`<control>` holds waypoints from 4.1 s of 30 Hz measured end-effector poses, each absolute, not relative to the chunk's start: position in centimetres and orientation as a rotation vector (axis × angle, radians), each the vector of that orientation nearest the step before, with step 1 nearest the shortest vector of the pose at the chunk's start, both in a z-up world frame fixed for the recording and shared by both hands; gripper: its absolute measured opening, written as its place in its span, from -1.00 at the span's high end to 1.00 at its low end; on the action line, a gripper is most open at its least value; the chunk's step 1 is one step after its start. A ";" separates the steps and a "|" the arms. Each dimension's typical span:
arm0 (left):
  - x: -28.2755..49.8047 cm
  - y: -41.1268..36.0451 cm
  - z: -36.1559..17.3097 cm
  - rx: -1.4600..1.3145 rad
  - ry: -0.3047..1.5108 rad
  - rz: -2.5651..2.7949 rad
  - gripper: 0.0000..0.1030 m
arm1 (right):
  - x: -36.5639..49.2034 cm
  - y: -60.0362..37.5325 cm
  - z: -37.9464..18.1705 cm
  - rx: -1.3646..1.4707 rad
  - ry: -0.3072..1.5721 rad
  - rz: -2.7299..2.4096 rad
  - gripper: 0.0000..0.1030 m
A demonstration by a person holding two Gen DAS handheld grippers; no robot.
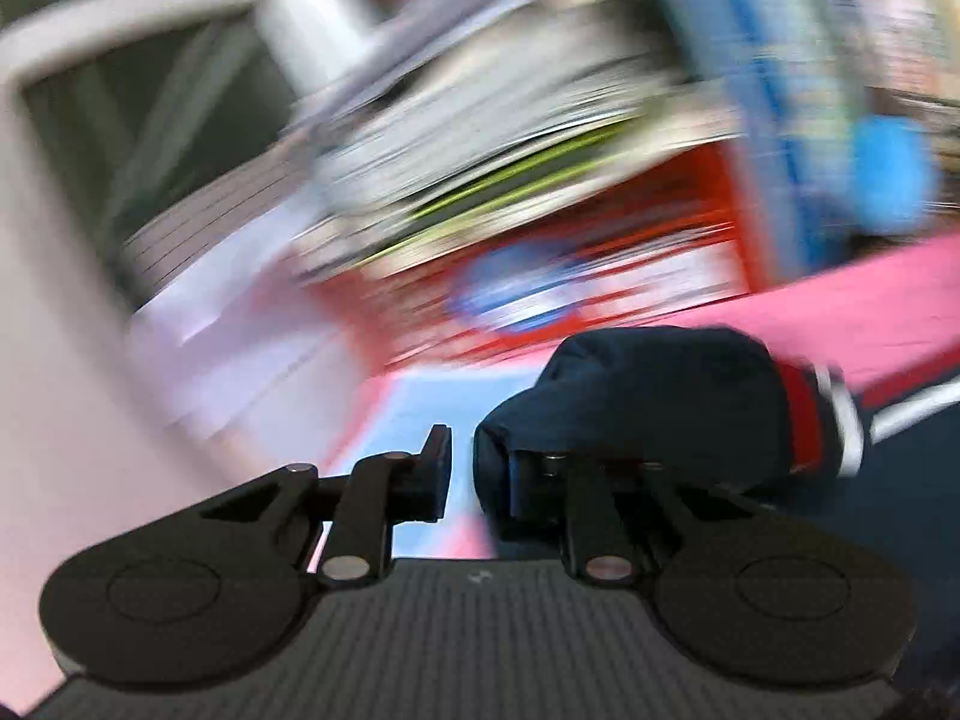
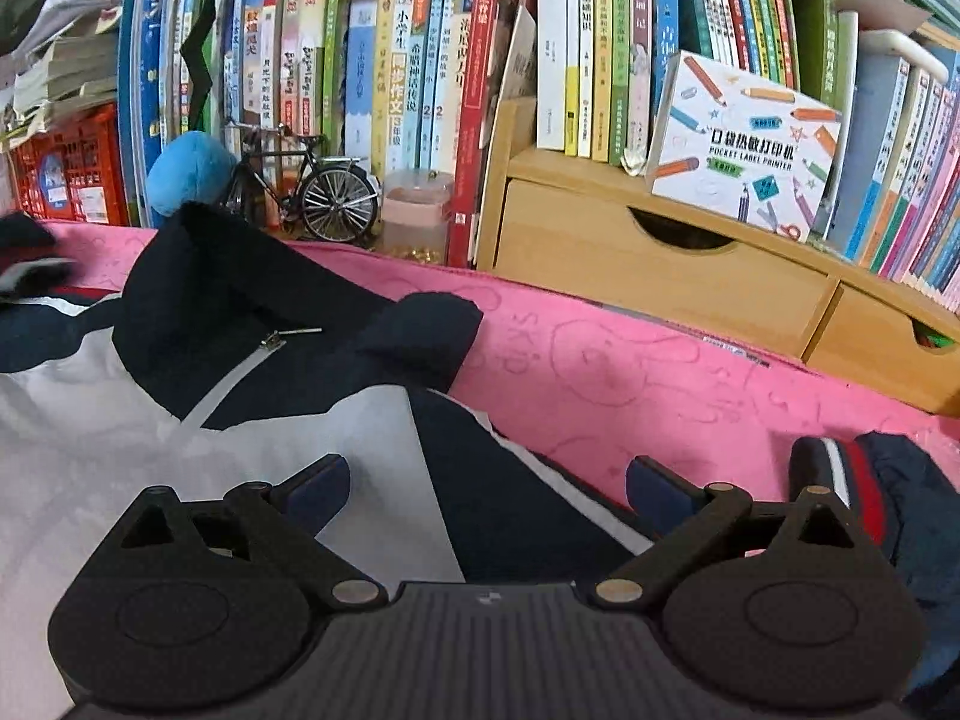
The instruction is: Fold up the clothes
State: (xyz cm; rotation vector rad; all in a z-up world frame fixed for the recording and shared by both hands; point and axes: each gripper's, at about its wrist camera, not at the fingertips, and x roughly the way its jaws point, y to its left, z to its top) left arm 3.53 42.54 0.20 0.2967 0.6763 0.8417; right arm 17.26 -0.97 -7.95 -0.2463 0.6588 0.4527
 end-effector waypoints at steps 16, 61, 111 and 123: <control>-6.5 49.3 0.7 -0.021 0.741 0.936 -0.39 | 17.4 -0.6 -8.6 -0.276 0.678 0.425 -0.96; 23.0 21.6 -7.0 0.378 0.642 0.149 0.68 | 23.1 1.2 -9.4 -0.315 0.619 0.434 0.68; -27.5 15.7 -4.9 0.219 0.628 -0.012 -0.69 | -31.2 -12.0 -3.8 -0.480 0.387 0.555 -0.89; -26.1 15.7 -4.6 0.166 0.586 0.077 -0.79 | -26.1 -3.8 -4.2 -0.468 0.471 0.496 -0.95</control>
